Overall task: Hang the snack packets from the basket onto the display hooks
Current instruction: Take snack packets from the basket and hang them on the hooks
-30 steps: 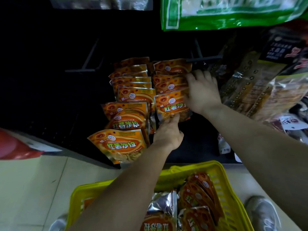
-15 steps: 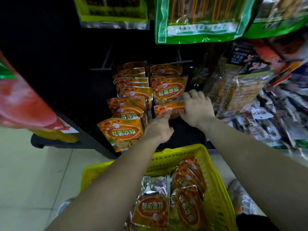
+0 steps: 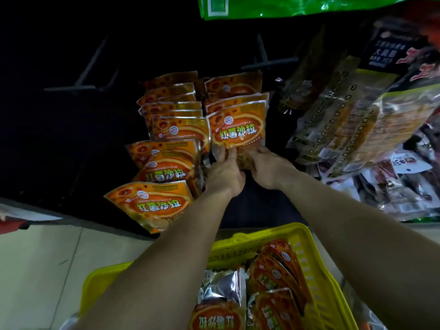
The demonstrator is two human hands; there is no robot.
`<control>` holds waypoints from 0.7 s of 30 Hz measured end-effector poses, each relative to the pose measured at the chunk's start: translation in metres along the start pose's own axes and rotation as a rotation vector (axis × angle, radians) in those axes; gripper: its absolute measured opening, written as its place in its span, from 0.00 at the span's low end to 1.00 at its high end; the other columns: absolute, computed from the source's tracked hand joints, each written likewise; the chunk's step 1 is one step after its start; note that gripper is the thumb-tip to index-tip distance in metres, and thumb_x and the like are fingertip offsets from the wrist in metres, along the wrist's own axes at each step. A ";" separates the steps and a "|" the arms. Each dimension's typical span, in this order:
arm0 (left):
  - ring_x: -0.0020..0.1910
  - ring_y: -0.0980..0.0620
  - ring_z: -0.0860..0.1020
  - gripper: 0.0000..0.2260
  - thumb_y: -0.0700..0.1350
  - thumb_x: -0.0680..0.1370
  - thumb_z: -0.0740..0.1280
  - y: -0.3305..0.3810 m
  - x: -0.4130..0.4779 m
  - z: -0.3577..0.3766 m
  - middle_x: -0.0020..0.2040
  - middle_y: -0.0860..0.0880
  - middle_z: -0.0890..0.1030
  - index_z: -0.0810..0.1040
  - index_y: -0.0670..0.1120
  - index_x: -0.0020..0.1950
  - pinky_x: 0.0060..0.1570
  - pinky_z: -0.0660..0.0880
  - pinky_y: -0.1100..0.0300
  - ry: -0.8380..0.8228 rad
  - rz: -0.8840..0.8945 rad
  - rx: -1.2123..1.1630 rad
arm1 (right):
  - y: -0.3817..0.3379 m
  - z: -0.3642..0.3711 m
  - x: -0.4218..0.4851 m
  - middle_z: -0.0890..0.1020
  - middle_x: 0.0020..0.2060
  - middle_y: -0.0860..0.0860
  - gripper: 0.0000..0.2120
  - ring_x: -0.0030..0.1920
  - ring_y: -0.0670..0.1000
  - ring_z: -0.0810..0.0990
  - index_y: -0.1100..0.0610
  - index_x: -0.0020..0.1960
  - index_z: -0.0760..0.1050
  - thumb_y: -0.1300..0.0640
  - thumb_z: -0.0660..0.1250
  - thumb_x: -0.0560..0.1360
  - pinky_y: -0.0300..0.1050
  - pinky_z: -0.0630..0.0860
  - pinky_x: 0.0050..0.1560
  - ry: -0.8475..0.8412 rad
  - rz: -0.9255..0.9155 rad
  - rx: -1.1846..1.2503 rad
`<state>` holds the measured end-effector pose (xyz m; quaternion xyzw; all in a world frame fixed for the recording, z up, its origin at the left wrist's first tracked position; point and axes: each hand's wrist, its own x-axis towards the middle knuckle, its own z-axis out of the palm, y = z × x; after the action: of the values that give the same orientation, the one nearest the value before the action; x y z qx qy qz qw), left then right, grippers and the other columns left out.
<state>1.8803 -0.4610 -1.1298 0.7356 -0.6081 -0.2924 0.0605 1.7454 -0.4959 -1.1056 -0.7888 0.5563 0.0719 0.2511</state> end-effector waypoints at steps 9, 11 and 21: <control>0.78 0.39 0.56 0.34 0.49 0.80 0.64 0.004 -0.006 -0.009 0.82 0.52 0.43 0.48 0.55 0.81 0.73 0.61 0.48 0.005 0.003 0.006 | -0.003 0.002 -0.007 0.61 0.76 0.53 0.35 0.69 0.58 0.70 0.44 0.79 0.52 0.55 0.64 0.78 0.55 0.73 0.65 0.013 0.002 0.041; 0.77 0.41 0.58 0.34 0.48 0.80 0.64 0.007 -0.015 -0.013 0.82 0.50 0.46 0.49 0.55 0.81 0.72 0.63 0.49 0.014 0.036 0.008 | -0.008 -0.003 -0.015 0.61 0.76 0.53 0.34 0.69 0.59 0.70 0.44 0.79 0.52 0.54 0.64 0.78 0.56 0.74 0.64 0.020 0.001 0.030; 0.78 0.42 0.57 0.33 0.44 0.81 0.64 0.017 -0.033 -0.032 0.82 0.51 0.48 0.51 0.56 0.81 0.73 0.61 0.49 0.055 0.050 -0.004 | -0.006 -0.016 -0.038 0.60 0.77 0.54 0.38 0.72 0.60 0.67 0.46 0.80 0.50 0.60 0.63 0.76 0.57 0.70 0.68 0.053 0.001 0.021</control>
<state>1.8789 -0.4433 -1.0844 0.7279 -0.6237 -0.2716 0.0862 1.7346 -0.4695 -1.0751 -0.7876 0.5639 0.0453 0.2444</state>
